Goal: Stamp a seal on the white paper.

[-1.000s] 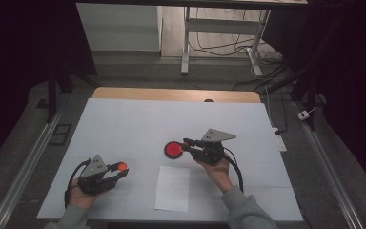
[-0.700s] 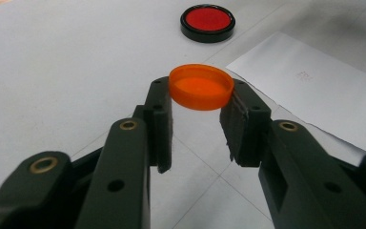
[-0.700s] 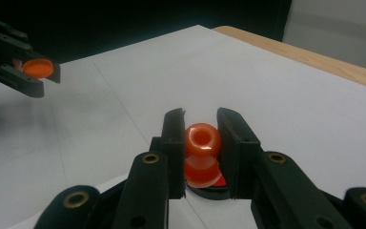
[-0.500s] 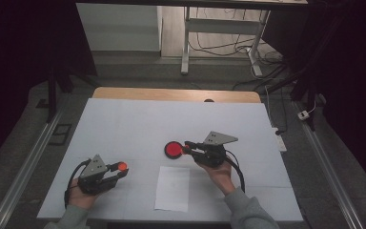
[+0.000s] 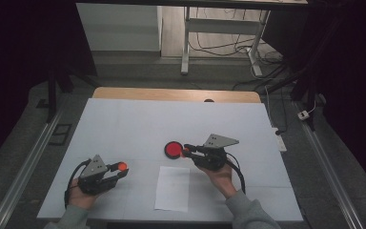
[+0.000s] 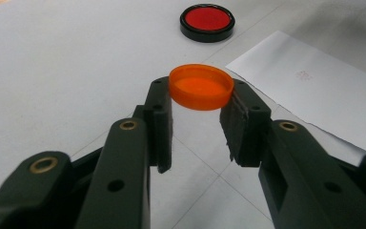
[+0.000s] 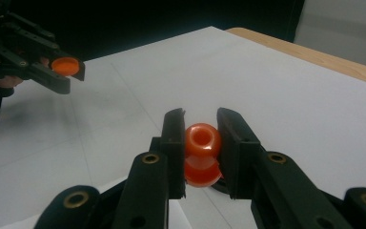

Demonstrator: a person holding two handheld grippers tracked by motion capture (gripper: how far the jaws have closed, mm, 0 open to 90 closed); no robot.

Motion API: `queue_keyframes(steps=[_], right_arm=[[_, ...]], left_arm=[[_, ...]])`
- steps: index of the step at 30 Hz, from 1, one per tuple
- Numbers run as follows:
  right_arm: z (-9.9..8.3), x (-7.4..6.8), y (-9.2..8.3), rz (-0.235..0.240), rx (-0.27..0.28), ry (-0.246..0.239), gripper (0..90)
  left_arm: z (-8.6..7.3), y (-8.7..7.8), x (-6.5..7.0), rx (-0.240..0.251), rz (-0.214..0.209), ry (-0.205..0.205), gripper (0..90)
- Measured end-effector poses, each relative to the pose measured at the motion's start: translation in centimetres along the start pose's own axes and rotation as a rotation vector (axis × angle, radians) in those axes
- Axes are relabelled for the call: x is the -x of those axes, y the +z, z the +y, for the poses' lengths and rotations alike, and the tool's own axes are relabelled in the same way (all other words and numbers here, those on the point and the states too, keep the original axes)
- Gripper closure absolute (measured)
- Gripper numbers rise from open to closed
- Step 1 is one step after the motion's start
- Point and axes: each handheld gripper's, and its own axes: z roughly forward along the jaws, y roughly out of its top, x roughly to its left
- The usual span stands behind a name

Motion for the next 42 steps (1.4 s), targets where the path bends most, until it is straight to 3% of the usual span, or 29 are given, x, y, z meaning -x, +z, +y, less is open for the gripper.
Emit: queue_keyframes(steps=[17,42], right_arm=[[-0.3,-2.0,-0.5,0.045,-0.006,-0.021,72.8],[-2.1,-4.3,-0.1,0.108,-0.073,-0.03,72.8]], left_arm=[[0.0,0.0,0.0,-0.002,-0.001,0.002,64.7],[0.0,0.1,0.1,-0.003,-0.003,0.001,64.7]])
